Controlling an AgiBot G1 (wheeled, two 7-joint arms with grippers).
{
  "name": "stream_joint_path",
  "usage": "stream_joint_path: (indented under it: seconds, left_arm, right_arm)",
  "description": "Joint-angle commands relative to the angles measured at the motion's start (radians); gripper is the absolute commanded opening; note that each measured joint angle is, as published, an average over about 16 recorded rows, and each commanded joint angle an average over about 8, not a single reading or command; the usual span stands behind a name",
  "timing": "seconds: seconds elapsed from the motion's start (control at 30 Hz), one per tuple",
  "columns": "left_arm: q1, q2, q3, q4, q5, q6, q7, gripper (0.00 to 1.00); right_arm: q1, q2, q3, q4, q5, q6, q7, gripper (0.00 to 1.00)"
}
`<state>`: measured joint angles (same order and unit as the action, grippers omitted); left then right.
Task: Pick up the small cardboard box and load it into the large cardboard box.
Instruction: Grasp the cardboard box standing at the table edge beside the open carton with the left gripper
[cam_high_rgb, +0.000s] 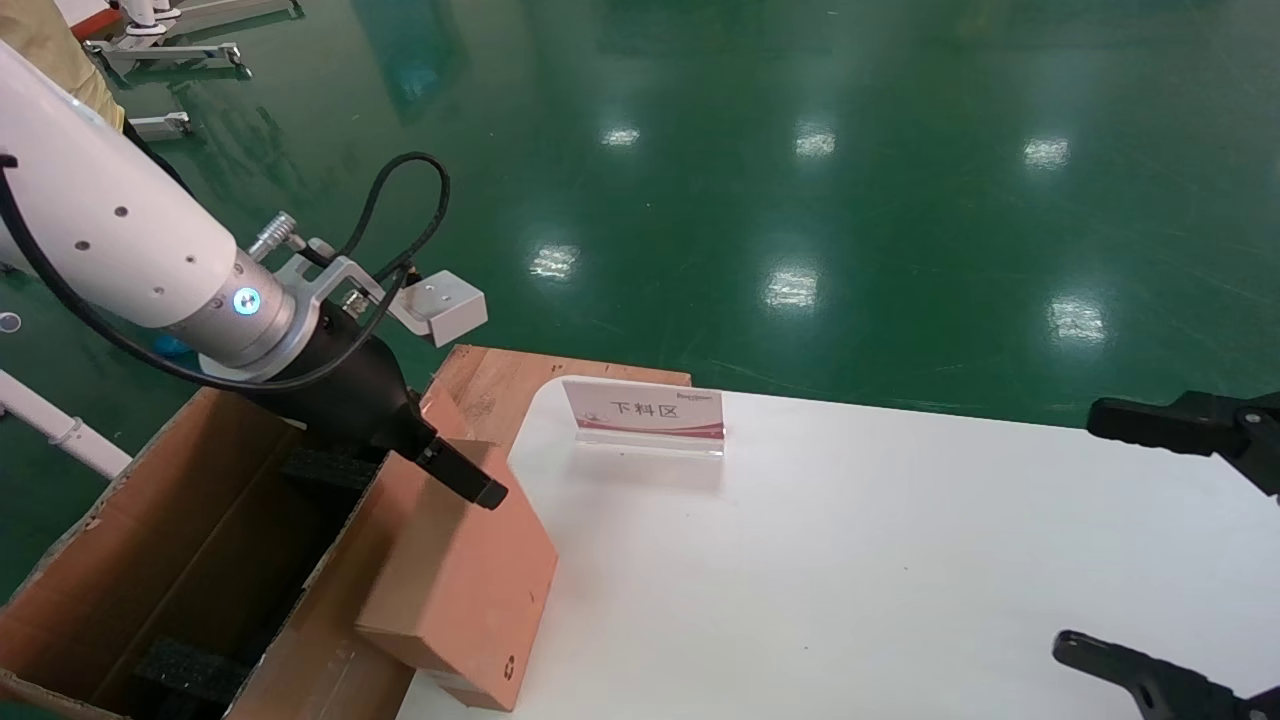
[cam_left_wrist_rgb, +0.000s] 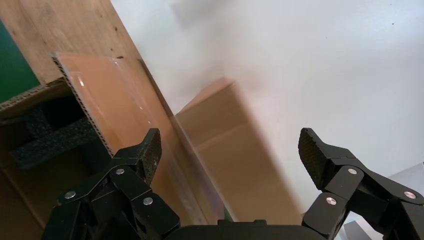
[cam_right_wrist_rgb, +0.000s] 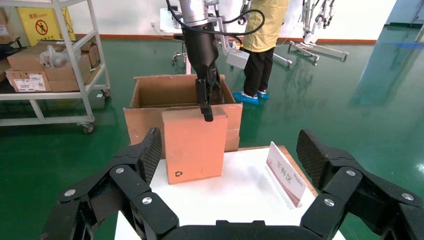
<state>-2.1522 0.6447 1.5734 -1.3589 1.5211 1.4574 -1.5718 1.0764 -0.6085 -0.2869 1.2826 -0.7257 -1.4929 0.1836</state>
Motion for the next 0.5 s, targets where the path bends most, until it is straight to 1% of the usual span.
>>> stream_joint_path:
  seconds: [0.03, 0.5]
  left_arm:
    - [0.002, -0.001, 0.001, 0.000, -0.002, -0.002, -0.002, 1.00]
    - [0.021, 0.018, 0.021, 0.004, -0.013, 0.017, -0.029, 1.00]
  right_arm:
    - [0.000, 0.000, 0.000, 0.000, 0.000, 0.000, 0.000, 1.00]
    - [0.000, 0.000, -0.001, 0.000, 0.001, 0.000, -0.001, 1.00]
